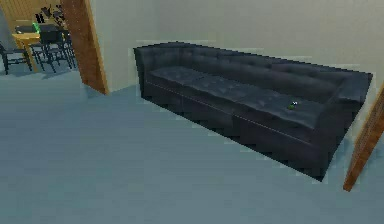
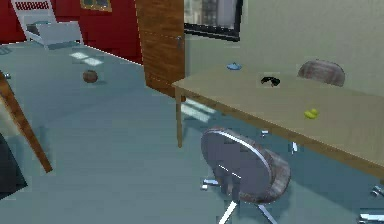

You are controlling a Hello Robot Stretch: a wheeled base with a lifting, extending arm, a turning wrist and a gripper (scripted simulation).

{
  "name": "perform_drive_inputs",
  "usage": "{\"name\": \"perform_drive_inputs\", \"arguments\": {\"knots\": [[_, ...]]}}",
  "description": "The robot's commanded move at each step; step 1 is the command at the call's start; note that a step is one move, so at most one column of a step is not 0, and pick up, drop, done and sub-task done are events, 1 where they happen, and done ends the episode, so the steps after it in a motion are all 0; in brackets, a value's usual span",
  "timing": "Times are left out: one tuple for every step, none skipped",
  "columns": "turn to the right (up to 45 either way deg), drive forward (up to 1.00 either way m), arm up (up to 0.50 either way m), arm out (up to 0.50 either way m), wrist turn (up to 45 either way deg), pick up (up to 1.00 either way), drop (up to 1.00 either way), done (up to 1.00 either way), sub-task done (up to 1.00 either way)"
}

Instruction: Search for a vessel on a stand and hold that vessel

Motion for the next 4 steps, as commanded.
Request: {"name": "perform_drive_inputs", "arguments": {"knots": [[0.0,0.10,0.00,0.00,0.0,0.00,0.00,0.00,0.00],[-45.0,0.00,0.00,0.00,0.0,0.00,0.00,0.00,0.00],[0.0,0.15,0.00,0.00,0.0,0.00,0.00,0.00,0.00],[-45.0,0.00,0.00,0.00,0.0,0.00,0.00,0.00,0.00]]}}
